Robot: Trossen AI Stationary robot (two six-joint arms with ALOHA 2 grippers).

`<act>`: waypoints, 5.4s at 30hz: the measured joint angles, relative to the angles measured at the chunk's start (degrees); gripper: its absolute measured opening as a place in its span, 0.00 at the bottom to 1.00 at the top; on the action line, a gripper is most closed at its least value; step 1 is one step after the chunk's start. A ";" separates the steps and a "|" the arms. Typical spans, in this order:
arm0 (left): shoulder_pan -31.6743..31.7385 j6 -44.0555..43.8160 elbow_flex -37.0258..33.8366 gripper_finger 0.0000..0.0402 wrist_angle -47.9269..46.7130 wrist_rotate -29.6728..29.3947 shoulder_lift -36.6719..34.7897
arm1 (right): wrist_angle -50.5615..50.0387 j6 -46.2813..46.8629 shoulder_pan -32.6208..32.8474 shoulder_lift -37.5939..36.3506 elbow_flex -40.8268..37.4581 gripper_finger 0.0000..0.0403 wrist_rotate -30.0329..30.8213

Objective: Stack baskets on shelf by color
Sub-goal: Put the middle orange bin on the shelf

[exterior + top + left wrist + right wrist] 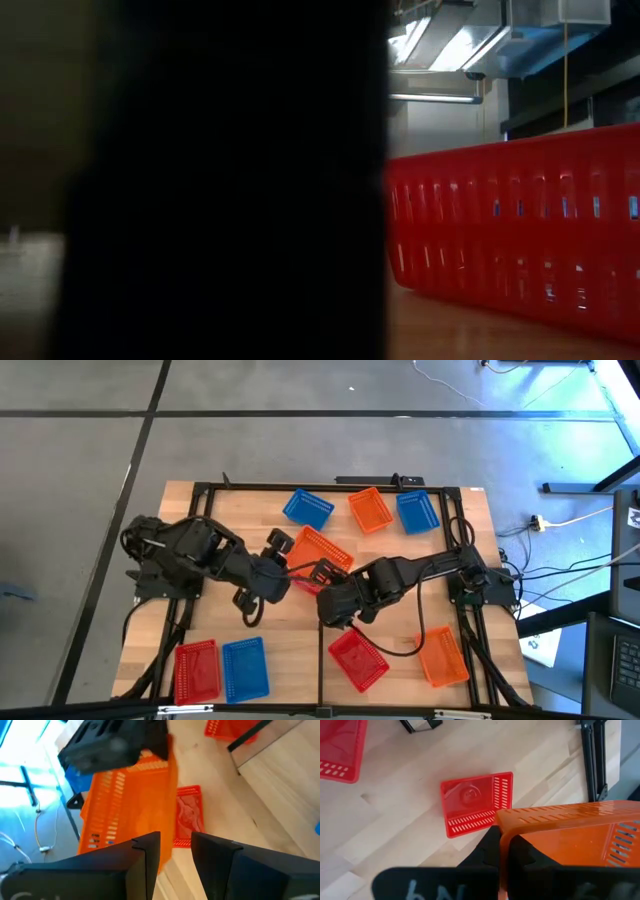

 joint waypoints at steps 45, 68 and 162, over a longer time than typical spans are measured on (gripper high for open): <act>7.55 -0.10 -6.56 0.01 1.42 7.18 0.44 | 4.74 0.20 1.31 -1.18 -0.07 0.08 4.91; 7.90 -0.42 -6.56 0.00 0.03 7.71 0.63 | 6.49 0.39 6.84 -1.79 0.04 0.30 7.43; -7.40 20.86 -42.07 0.00 29.40 32.61 -1.55 | 7.89 32.01 27.26 -15.50 -0.02 0.30 11.02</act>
